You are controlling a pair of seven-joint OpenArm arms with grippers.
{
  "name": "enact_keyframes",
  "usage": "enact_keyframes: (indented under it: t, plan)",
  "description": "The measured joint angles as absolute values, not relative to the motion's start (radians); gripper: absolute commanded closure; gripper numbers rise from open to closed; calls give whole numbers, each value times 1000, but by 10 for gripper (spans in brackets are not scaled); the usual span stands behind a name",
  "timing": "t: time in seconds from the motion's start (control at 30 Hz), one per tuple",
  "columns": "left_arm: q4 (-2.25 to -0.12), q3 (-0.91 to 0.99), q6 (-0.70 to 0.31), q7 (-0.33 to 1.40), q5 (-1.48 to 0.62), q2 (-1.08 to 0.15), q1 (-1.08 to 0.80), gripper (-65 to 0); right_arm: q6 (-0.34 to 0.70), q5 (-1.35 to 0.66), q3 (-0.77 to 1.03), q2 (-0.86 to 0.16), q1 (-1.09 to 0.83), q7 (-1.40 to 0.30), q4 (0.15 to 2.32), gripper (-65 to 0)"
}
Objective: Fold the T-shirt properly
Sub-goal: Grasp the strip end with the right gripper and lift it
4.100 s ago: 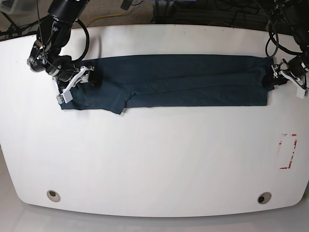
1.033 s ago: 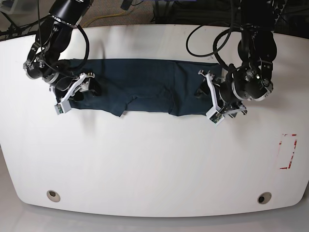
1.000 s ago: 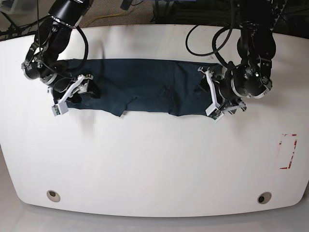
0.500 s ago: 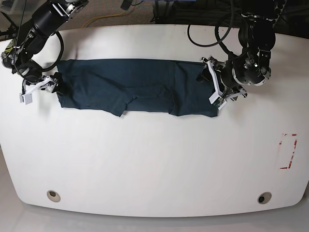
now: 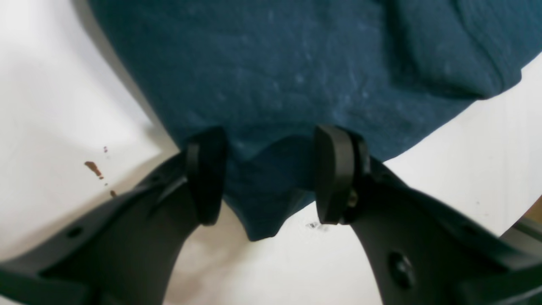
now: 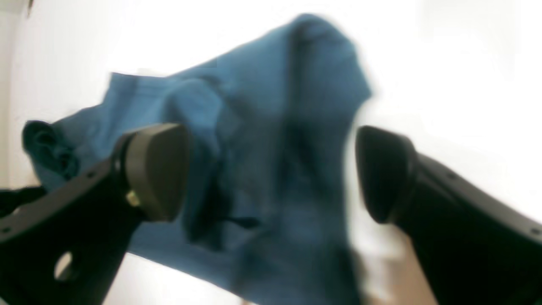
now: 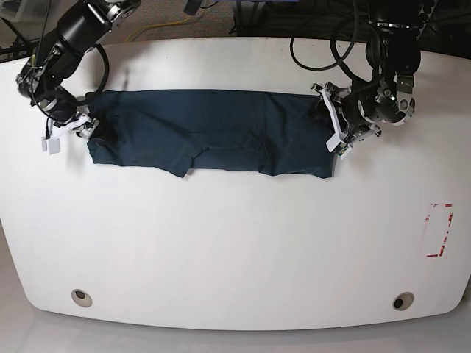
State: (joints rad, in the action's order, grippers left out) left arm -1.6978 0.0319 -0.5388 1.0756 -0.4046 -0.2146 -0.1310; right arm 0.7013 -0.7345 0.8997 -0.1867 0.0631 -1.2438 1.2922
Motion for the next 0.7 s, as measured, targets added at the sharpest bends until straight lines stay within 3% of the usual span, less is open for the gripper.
enact_keyframes:
  t: [0.1,0.17,0.23,0.33,0.43,0.5,0.7]
  plan:
    - [-1692,32,-539,1076,-405,-214,-130,-294,702,-734,841,-145,49,-1268,1357,-596]
    - [-1692,32,-539,1075,-408,-214,-130,-294,702,-723,817,-120,48,-1273,1386,-560]
    - [-1692,32,-539,1073,-408,-214,-130,-294,701,-711,812,-93,50,-1287,1405,-471]
    - [-1692,32,-539,1073,-407,-213,-130,-294,700,-702,810,-86,46,-1282,1406,-225]
    - [-1692,32,-539,1073,-403,-212,-130,-294,696,-683,810,-93,38,-1272,1406,-30]
    - [-1692,31,-539,1073,-404,-211,-130,-294,696,-681,809,-99,37,-1267,1407,-2]
    - [-1691,7,-539,1071,-405,-210,-127,-296,697,-686,804,-120,30,-1278,1539,0]
